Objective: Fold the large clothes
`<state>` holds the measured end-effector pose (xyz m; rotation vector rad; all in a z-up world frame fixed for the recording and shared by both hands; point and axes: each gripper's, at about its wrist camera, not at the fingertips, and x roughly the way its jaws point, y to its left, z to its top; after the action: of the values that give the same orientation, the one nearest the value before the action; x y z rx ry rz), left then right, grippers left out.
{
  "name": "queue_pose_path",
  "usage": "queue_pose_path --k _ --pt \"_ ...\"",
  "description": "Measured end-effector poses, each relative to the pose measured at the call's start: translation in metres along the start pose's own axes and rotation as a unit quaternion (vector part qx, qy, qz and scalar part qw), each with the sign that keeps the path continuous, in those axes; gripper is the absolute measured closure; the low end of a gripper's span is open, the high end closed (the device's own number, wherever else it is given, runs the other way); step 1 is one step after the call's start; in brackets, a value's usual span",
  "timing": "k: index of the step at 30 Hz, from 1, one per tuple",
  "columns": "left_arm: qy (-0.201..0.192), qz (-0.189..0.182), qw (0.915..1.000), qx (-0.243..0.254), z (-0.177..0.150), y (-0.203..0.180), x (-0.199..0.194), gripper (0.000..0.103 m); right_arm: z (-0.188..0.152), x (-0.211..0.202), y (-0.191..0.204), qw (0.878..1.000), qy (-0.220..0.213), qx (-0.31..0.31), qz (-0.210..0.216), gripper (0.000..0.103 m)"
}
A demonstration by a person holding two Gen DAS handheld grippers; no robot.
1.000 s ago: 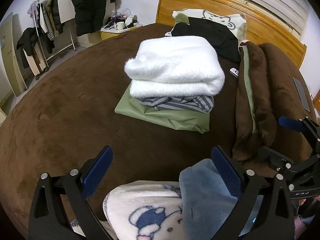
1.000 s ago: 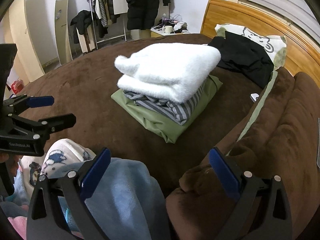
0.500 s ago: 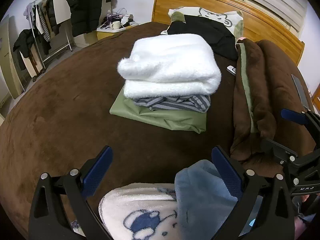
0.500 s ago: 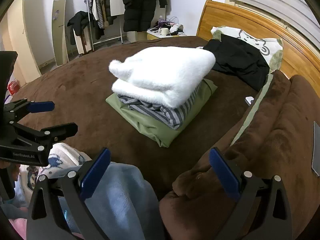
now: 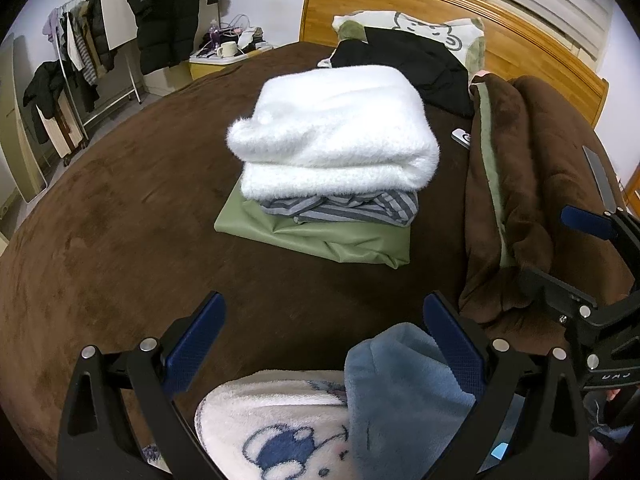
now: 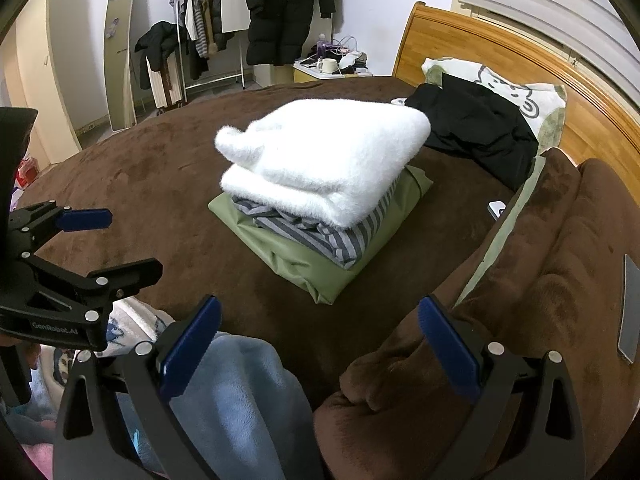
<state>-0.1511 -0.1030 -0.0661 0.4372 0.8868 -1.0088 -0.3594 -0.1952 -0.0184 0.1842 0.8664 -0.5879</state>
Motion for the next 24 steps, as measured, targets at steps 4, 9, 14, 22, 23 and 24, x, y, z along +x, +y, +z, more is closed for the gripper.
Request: queue_pose_path --k 4,9,14,22,23,24 --pt "0.001 0.001 1.0000 0.003 -0.0009 -0.0023 0.0018 0.007 0.0009 -0.0006 0.0007 1.000 0.003 -0.001 -0.003 0.006" --pt "0.002 0.003 1.0000 0.002 -0.0021 -0.0036 0.0014 0.007 -0.0002 -0.0021 0.0032 1.000 0.001 -0.003 -0.008 0.006" --pt "0.001 0.005 1.0000 0.001 -0.0033 -0.0035 0.0016 0.006 -0.0015 -0.0027 0.0045 1.000 0.001 -0.003 -0.008 0.006" --pt "0.002 0.005 0.9999 -0.008 -0.0052 -0.0047 0.0072 0.007 -0.0012 -0.0026 0.0042 1.000 0.003 -0.010 -0.011 0.006" --pt "0.001 0.005 0.9999 -0.009 -0.0047 -0.0051 0.0073 0.007 -0.0016 -0.0025 0.0047 1.000 0.003 -0.010 -0.011 0.006" --pt "0.001 0.003 0.9999 -0.010 -0.0045 -0.0050 0.0073 0.007 -0.0013 -0.0024 0.0045 1.000 0.003 -0.010 -0.011 0.006"
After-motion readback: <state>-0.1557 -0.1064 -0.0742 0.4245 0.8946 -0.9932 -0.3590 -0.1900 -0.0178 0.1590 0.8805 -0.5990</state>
